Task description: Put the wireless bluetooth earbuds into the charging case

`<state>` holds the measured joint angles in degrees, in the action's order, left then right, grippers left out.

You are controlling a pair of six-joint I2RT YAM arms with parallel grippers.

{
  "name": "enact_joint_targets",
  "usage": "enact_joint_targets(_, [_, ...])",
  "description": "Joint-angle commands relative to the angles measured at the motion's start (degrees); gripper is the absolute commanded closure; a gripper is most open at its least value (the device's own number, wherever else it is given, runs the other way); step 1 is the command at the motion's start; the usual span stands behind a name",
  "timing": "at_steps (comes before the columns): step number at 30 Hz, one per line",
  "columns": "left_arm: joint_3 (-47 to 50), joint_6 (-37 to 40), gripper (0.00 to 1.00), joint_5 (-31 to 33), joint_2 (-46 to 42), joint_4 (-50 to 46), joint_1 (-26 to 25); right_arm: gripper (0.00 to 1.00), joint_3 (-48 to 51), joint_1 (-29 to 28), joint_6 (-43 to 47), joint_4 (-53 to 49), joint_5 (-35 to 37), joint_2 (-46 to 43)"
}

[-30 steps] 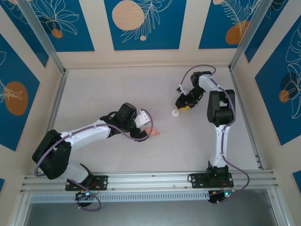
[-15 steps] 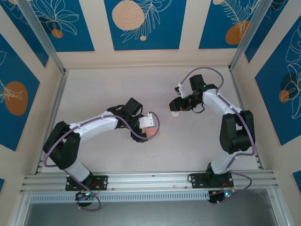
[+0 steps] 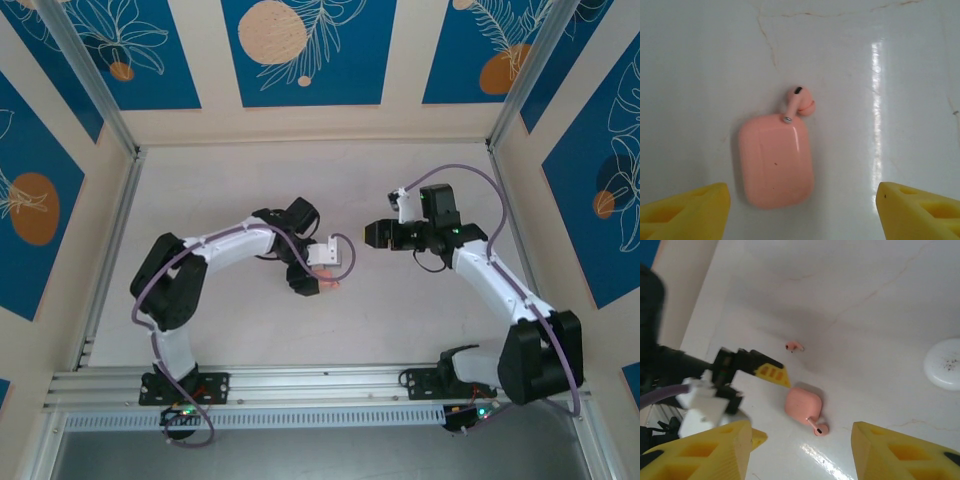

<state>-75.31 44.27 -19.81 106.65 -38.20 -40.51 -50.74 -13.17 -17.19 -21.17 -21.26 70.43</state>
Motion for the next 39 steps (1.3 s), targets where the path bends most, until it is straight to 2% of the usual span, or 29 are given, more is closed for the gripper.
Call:
enact_joint_targets(1, [-3.4, 1.8, 0.24, 1.5, 2.6, -4.2, 0.6, 0.45, 2.1, 0.1, -1.2, 0.6, 1.2, -3.5])
enact_joint_targets(8, [-3.8, 0.1, 0.23, 1.9, 5.9, -2.8, 0.7, 0.44, 4.9, 0.7, -1.9, 0.6, 1.3, -8.2])
enact_joint_targets(21, [-4.9, -2.1, 0.27, 3.1, 9.4, -2.1, 0.6, 0.44, 5.7, 1.1, -1.6, 0.8, 0.8, -9.0])
enact_joint_targets(28, [-4.6, -1.9, 0.37, 5.3, 9.5, -1.6, 0.4, 0.45, 5.9, 1.1, -1.7, 0.6, 1.3, -10.4])
enact_joint_targets(39, [-0.6, -0.2, 0.53, 12.6, 5.7, 2.8, -0.9, 0.45, 7.3, 1.1, -2.5, -1.4, 2.0, -15.2])
